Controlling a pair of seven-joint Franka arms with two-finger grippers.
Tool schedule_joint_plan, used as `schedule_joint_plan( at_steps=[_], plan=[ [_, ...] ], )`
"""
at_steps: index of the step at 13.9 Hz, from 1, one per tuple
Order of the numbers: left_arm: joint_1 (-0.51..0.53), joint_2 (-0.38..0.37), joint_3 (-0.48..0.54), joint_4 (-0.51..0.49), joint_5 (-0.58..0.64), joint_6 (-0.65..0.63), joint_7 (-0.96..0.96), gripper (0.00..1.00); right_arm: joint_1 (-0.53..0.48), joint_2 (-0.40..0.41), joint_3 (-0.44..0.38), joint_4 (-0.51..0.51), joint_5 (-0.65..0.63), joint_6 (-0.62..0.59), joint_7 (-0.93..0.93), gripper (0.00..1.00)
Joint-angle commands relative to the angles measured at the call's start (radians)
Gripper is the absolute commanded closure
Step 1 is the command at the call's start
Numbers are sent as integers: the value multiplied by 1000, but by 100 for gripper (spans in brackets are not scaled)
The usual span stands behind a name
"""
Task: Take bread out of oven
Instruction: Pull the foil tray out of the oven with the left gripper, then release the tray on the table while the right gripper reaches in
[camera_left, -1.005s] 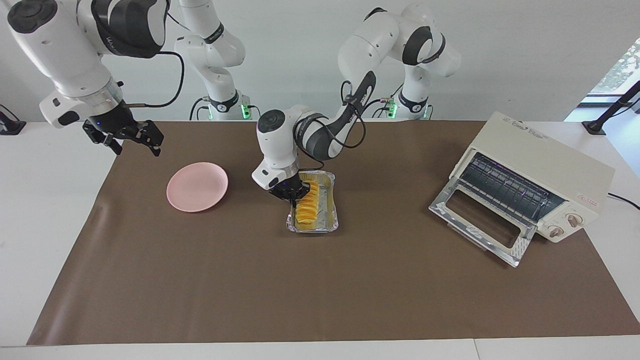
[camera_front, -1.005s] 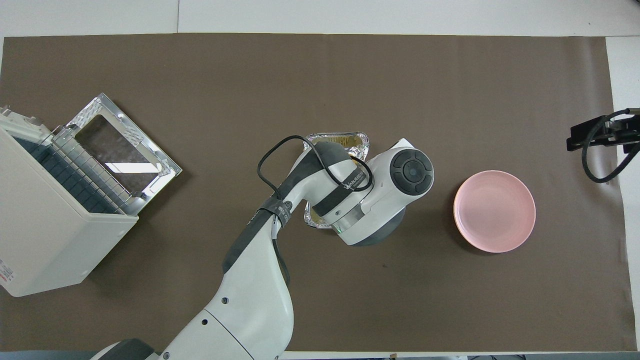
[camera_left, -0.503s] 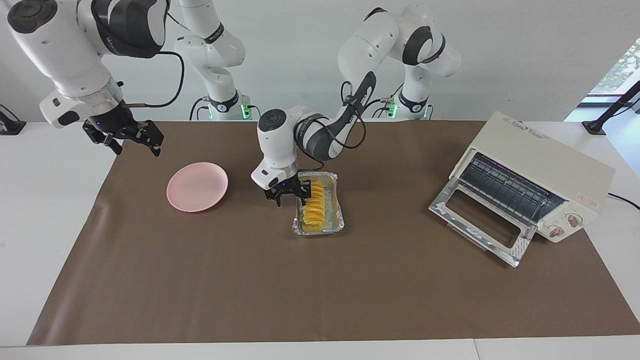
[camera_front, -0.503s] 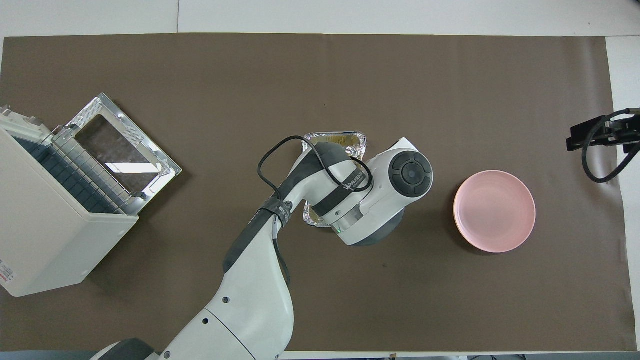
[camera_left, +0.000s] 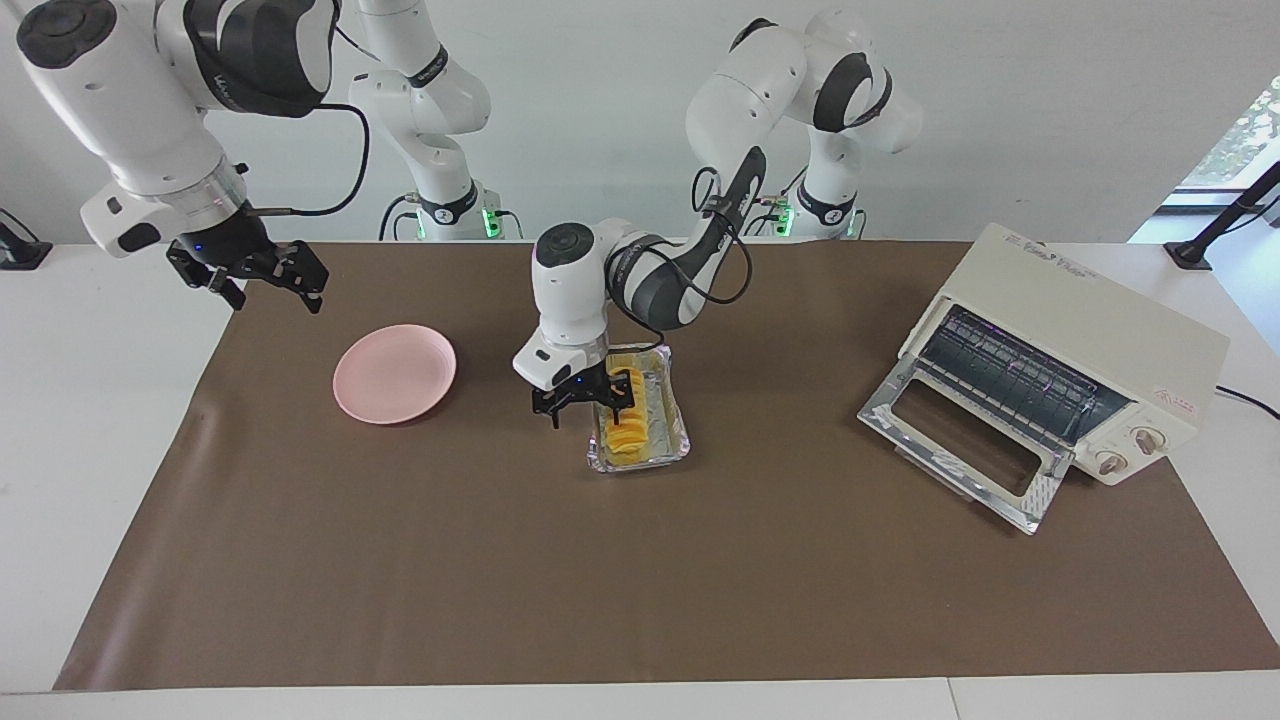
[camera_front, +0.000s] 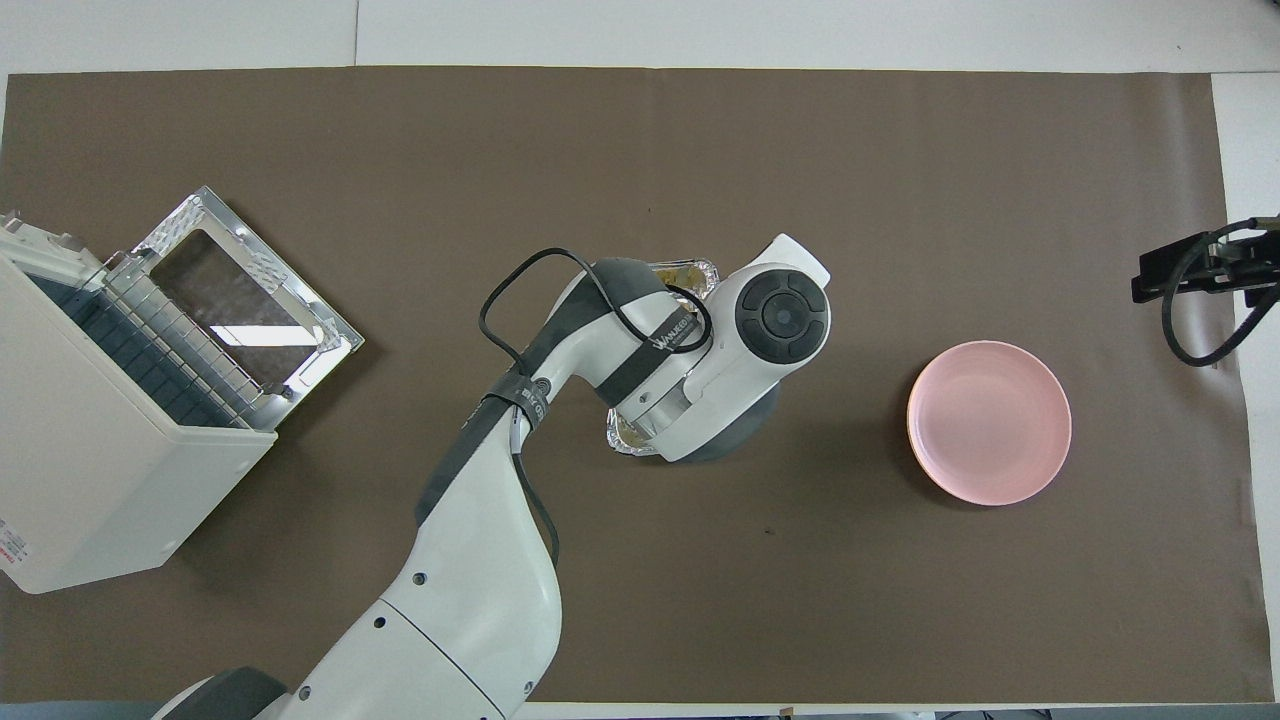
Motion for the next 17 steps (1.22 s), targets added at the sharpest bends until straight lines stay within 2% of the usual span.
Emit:
schedule_joint_plan(
  at_steps=[1,5,10,13,15,17],
  plan=[
    [45,-60,1,2,-3,-23,11,0,-3,-28,4,-35,4,19,-22,0],
    [131,-150,-1,-5,-15,-110,178,0,-3,-25,22,-29,4,24,-24,0],
    [307,-339,-1,-39,-15,-385,456,0,-2,-3,39,-27,59,50,-22,0],
    [388,-398,-1,-67,-15,-413,464,0,70,65,45,-26,61,119,-2,0],
    [453,-465,-1,-84,-15,-506,470,0,150,113,45,-30,59,163,91,0],
    [513,-519,-1,-117,-15,-537,529,0,202,159,45,-30,58,217,147,0]
  ],
)
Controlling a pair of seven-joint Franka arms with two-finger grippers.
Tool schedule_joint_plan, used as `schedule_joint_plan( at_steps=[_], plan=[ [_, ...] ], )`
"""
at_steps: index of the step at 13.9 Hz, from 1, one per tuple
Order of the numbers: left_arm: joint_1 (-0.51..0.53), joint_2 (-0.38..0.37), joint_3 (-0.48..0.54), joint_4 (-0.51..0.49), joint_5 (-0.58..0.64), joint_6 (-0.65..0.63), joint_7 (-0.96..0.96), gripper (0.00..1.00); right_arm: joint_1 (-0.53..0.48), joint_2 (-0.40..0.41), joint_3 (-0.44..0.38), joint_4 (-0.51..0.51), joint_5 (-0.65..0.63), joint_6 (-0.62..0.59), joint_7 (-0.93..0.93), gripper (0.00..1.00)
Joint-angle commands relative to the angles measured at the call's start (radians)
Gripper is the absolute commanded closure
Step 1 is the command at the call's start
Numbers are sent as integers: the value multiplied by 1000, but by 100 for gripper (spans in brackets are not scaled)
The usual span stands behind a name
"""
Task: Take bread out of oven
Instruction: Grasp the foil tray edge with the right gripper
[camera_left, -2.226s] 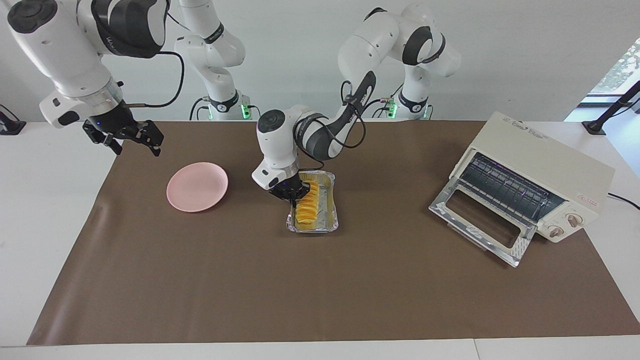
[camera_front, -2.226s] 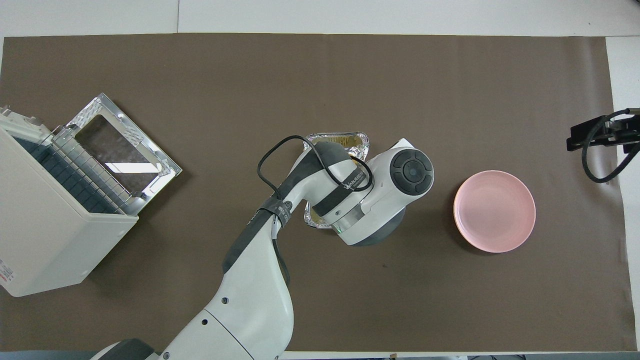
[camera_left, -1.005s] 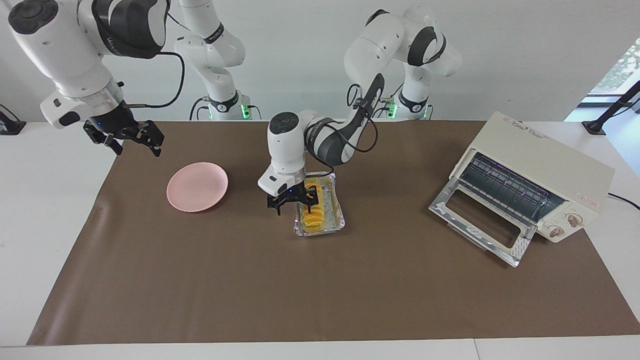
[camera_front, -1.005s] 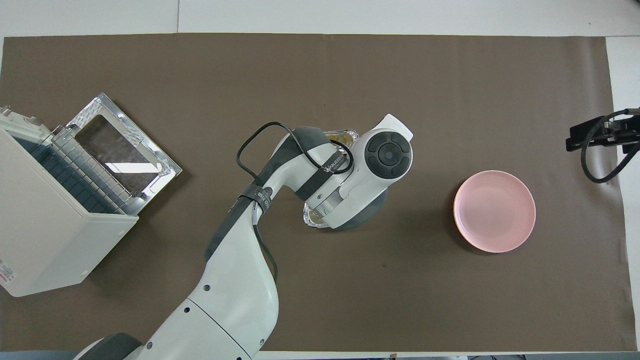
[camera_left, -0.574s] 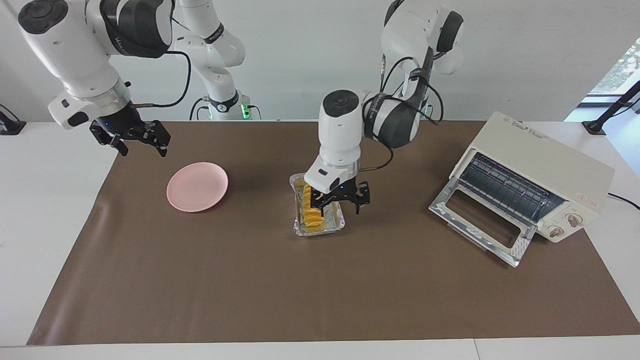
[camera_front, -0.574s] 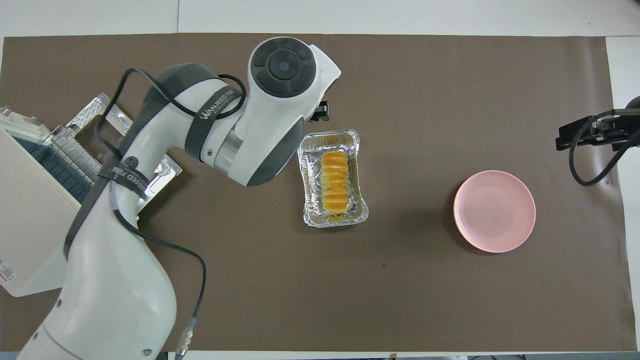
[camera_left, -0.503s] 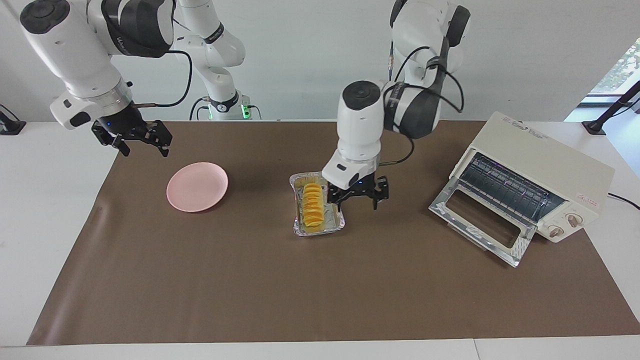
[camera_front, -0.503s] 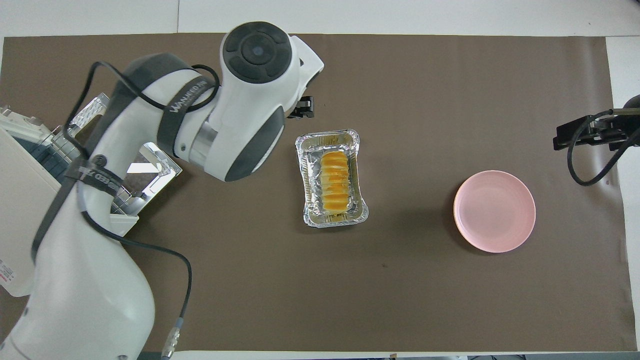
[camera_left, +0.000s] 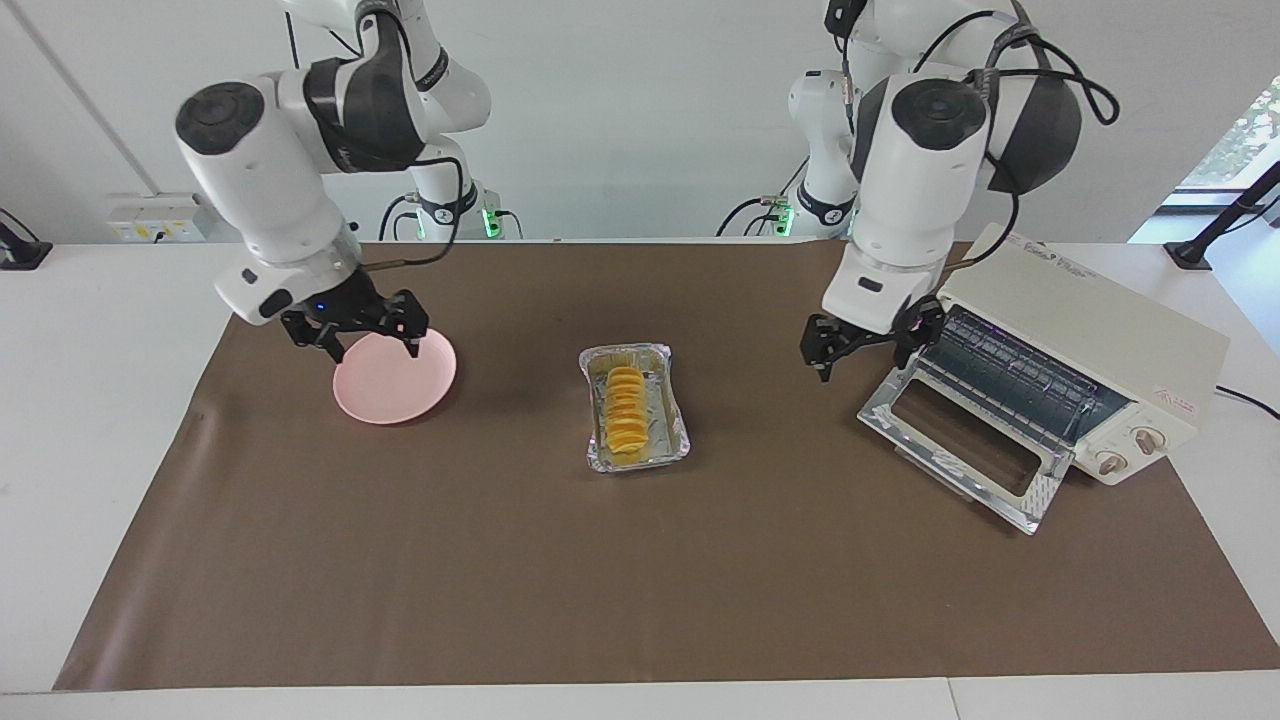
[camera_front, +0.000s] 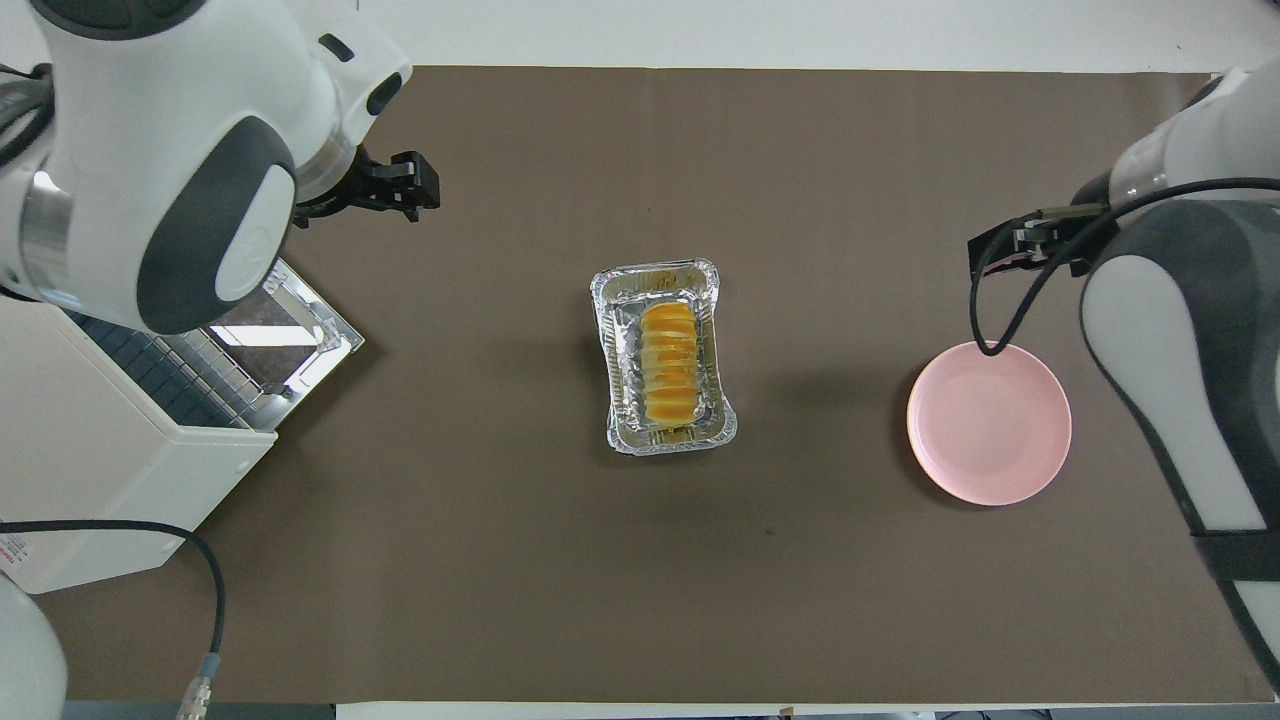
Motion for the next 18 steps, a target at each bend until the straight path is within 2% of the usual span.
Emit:
schedule_joint_plan(
  at_steps=[1,4,6,8,9,11,13,14,18],
  plan=[
    [88,-106,-10,-97,-12,-29,105,0,56,51,-5,-8,0,61,66,0],
    [159,-144,1,-114,0,-42,156,0,175,58,-5,-120,-22,230,239,0],
    [173,-202,10,-143,2,-105,176,0,206,111,-5,-118,-31,252,250,0],
    [210,-291,-10,-256,2,-102,291,0,246,124,-5,-114,-69,250,253,0],
    [224,-311,-14,-285,2,-95,322,0,262,124,-5,-114,-69,249,273,0],
    [297,-292,-32,-277,-18,-23,342,0,278,130,-3,-114,-60,250,325,0],
    [443,-255,-167,-241,-66,-70,354,0,321,150,-3,-94,-54,259,412,0],
    [449,-255,-198,-246,-60,-78,357,0,323,171,-3,-82,-48,261,428,0],
    [420,-218,-191,-221,-50,-79,359,0,325,190,-3,-85,21,299,404,0]
  ],
)
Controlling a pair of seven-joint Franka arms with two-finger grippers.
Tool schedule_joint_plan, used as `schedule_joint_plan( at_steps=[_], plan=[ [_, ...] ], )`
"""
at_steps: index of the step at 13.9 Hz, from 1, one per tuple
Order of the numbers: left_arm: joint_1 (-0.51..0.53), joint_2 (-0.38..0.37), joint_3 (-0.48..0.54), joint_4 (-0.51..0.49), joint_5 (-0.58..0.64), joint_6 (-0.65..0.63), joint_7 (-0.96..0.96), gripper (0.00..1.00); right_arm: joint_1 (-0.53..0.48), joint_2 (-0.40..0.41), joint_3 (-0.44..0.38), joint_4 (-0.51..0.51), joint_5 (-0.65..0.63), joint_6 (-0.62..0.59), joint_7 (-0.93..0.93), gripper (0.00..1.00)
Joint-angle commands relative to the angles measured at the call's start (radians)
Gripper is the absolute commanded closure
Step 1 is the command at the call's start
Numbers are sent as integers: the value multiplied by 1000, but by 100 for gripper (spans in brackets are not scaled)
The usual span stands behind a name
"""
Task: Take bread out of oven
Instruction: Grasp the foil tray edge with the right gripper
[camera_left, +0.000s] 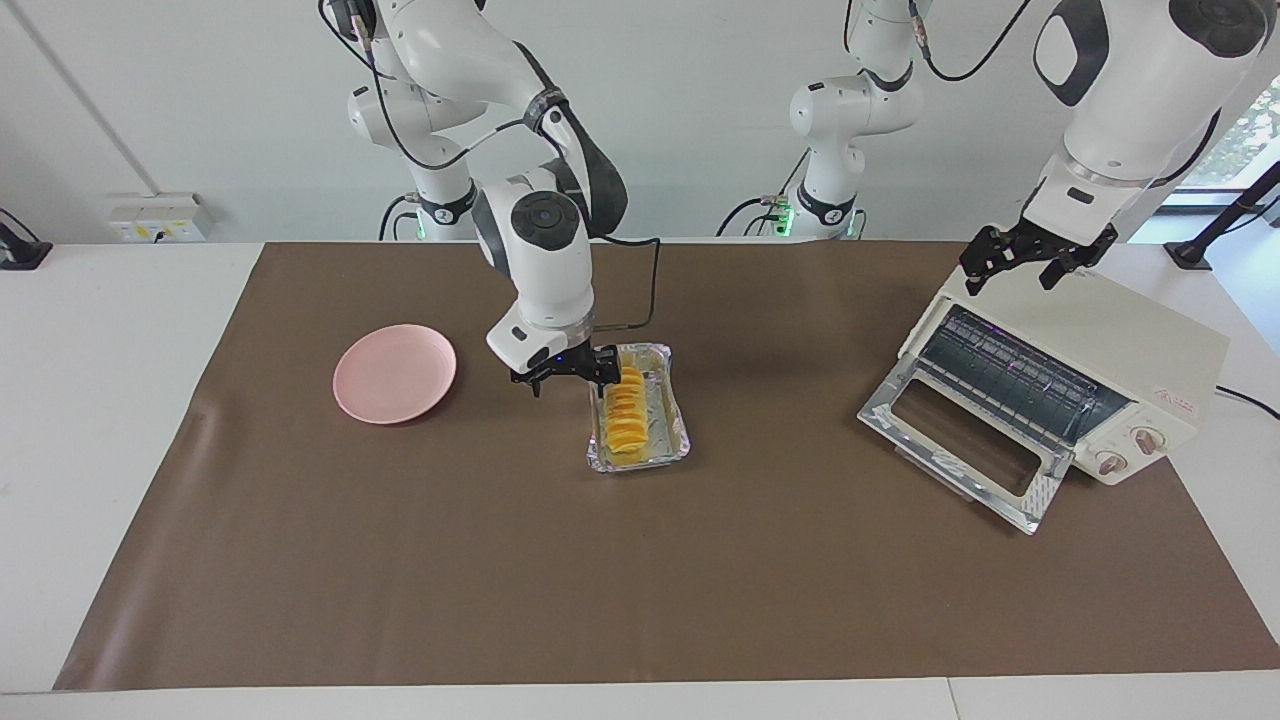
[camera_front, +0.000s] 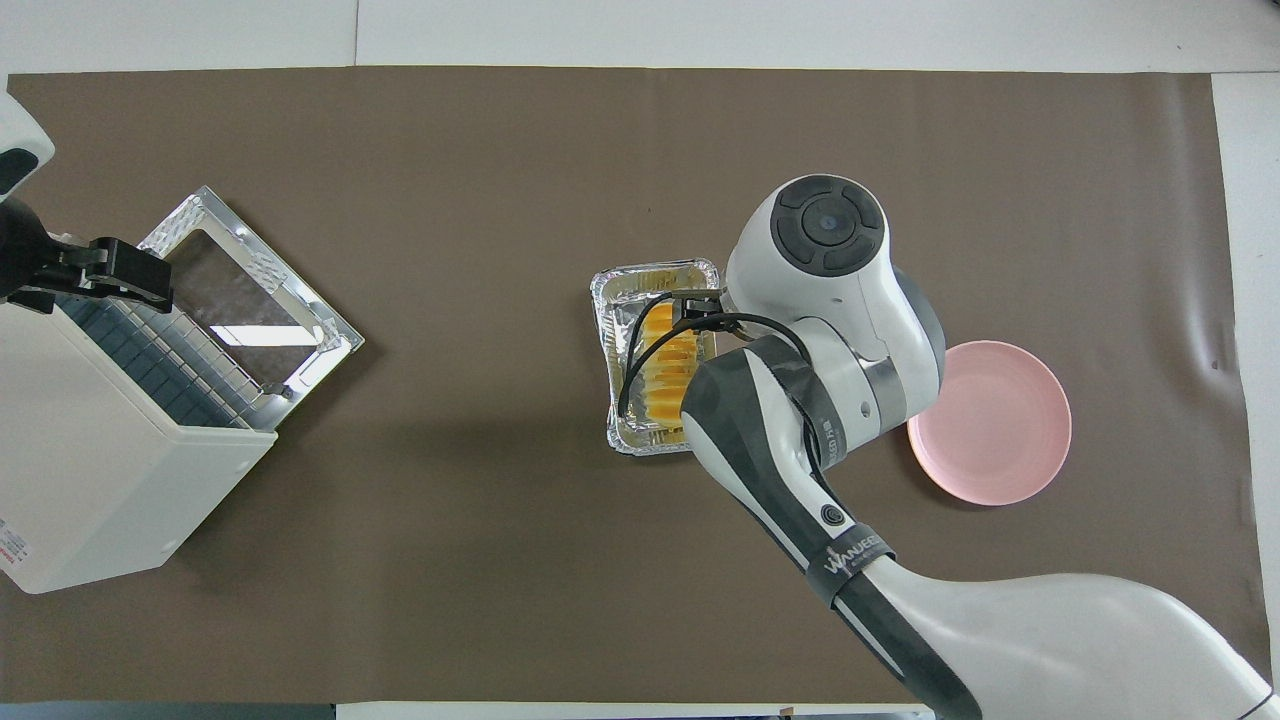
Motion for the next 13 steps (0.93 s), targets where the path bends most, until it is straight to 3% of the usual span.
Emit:
schedule_joint_plan(
  at_steps=[1,4,7,9,13],
  plan=[
    [-24,25,24,21,-1,1,9,0,-9,28,0,18,25,24,-25,0],
    [-181,32,165,48,-2,-3,9,0,-7,34,-2,-2,25,42,-27,0],
    [-188,-5,159,-20,-4,3,5,0,-2,33,0,-63,25,110,-36,0],
    [-186,-11,158,-30,-16,69,8,0,-2,30,0,-93,25,124,-42,0],
    [-191,-8,156,-25,-21,73,29,0,-1,14,-2,-145,25,122,-121,0]
  ],
)
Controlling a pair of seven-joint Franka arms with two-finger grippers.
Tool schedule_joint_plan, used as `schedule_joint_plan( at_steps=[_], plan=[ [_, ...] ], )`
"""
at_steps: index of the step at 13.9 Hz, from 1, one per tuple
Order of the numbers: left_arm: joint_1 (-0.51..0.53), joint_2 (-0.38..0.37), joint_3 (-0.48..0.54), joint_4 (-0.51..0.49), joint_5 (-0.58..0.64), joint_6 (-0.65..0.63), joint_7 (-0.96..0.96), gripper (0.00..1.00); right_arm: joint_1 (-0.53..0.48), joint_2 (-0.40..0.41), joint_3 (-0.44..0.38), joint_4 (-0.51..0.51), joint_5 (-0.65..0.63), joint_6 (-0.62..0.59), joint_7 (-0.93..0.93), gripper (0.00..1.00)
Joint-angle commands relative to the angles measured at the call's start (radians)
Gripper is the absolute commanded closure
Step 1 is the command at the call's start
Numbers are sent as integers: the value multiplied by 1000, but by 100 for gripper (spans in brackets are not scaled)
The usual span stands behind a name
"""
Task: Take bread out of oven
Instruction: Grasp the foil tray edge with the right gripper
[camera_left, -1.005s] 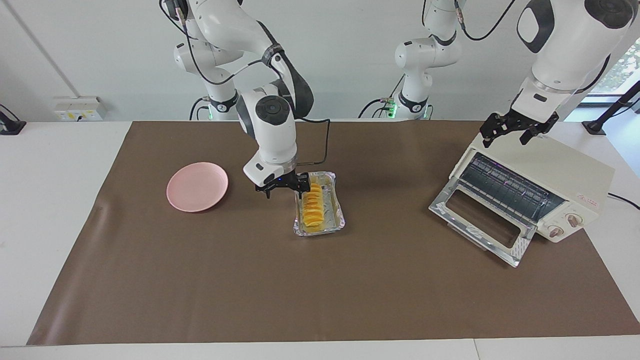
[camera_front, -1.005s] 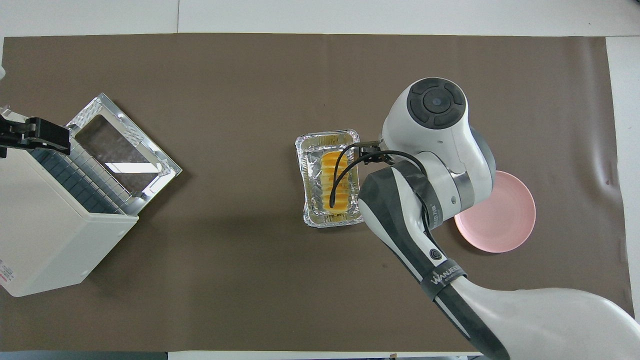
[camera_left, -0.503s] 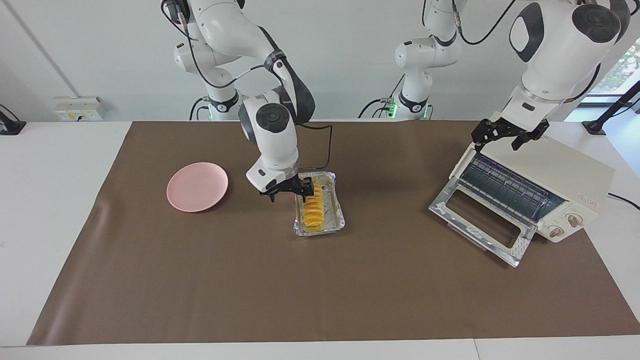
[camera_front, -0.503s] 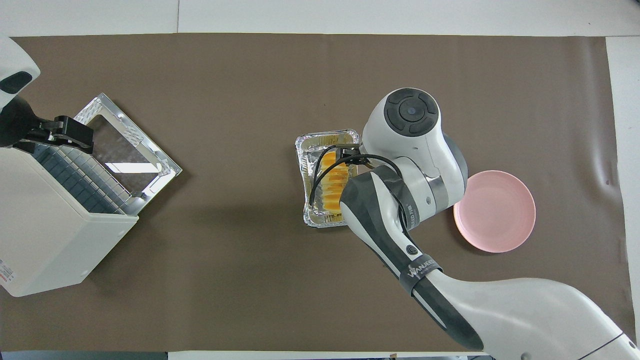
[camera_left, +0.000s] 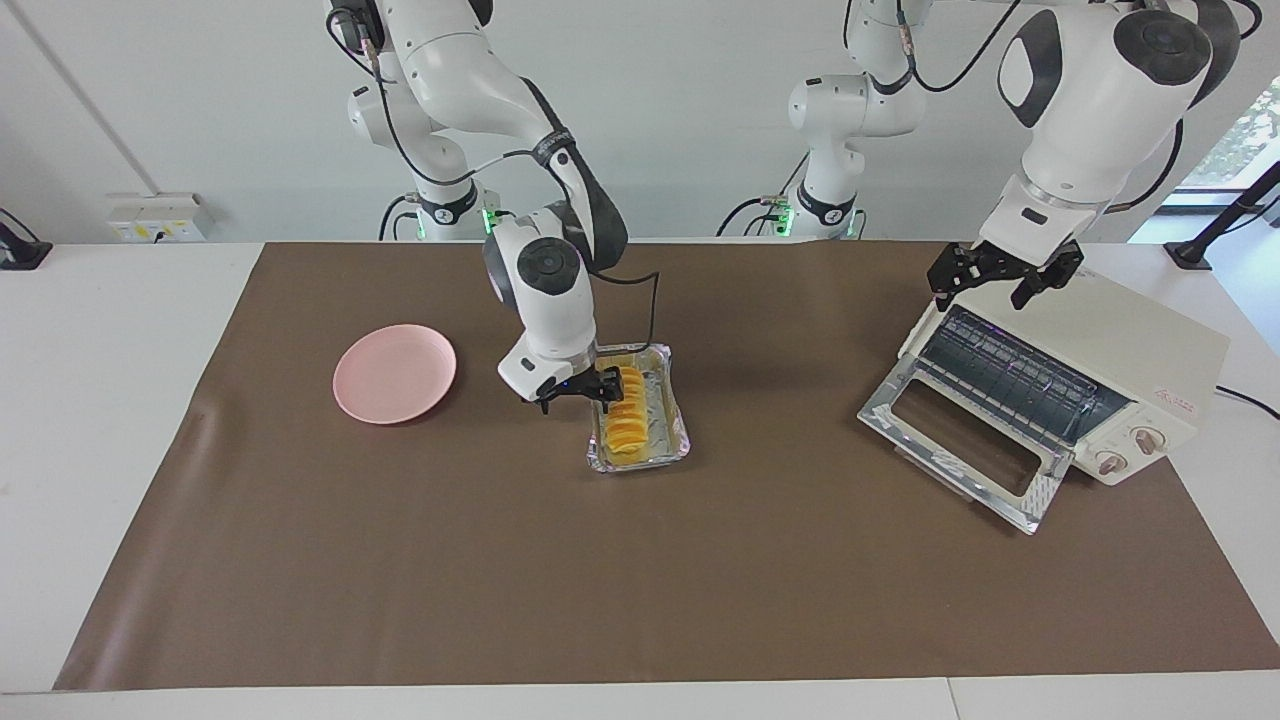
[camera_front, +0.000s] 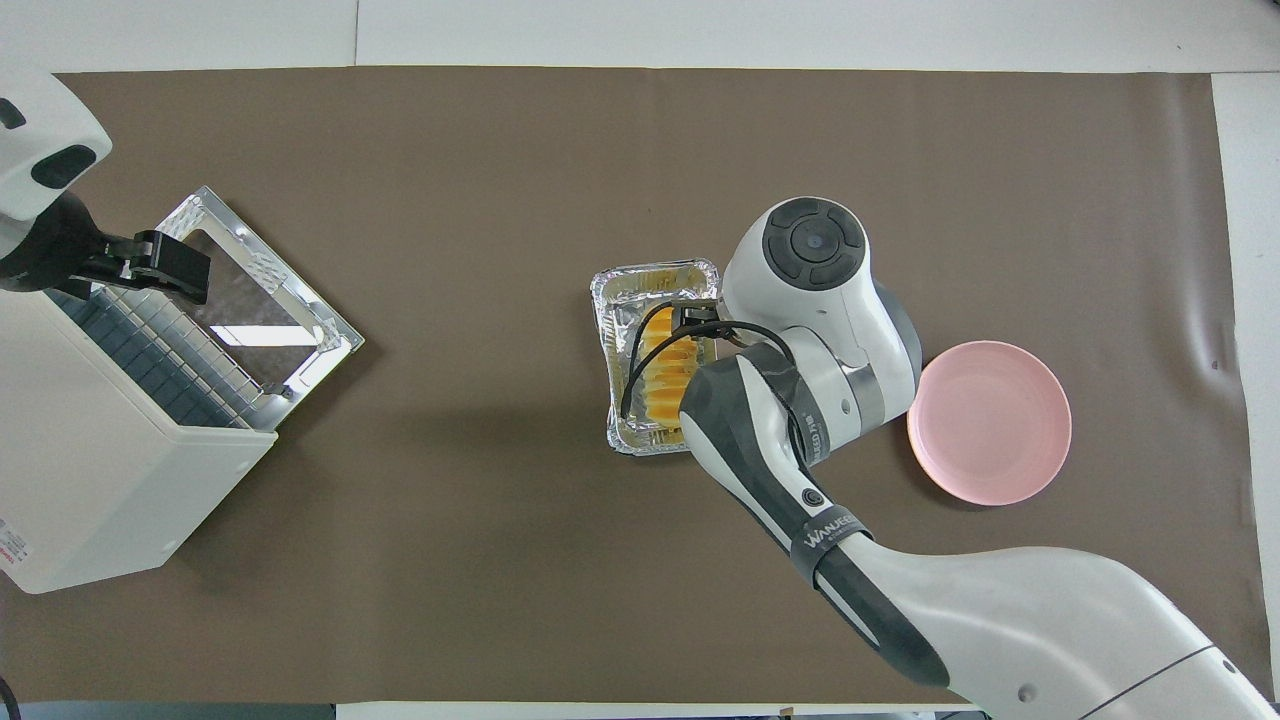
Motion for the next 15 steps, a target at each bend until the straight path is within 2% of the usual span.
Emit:
schedule_joint_plan(
  at_steps=[1,4,7,8,9,10,11,15],
  plan=[
    [-7,-16,17,-6,-38,14,47,0,-1,-29,0,-48,20,27,-43,0],
    [-1,0,25,22,-62,12,56,0,-3,-32,0,-74,20,45,-38,6],
    [19,-3,23,18,-100,3,55,0,1,-44,0,-123,20,127,-29,19],
    [16,-3,23,13,-100,12,52,0,8,-44,2,-128,20,133,-18,28],
    [13,-7,23,2,-100,12,49,0,22,-46,2,-132,20,137,-4,47],
    [19,-11,22,-4,-100,7,50,0,24,-46,2,-133,20,147,2,81],
    [17,-11,22,-2,-100,-2,50,0,24,-46,2,-133,20,147,8,100],
    [17,-13,20,-7,-104,9,52,0,25,-44,2,-119,20,144,14,100]
  ],
)
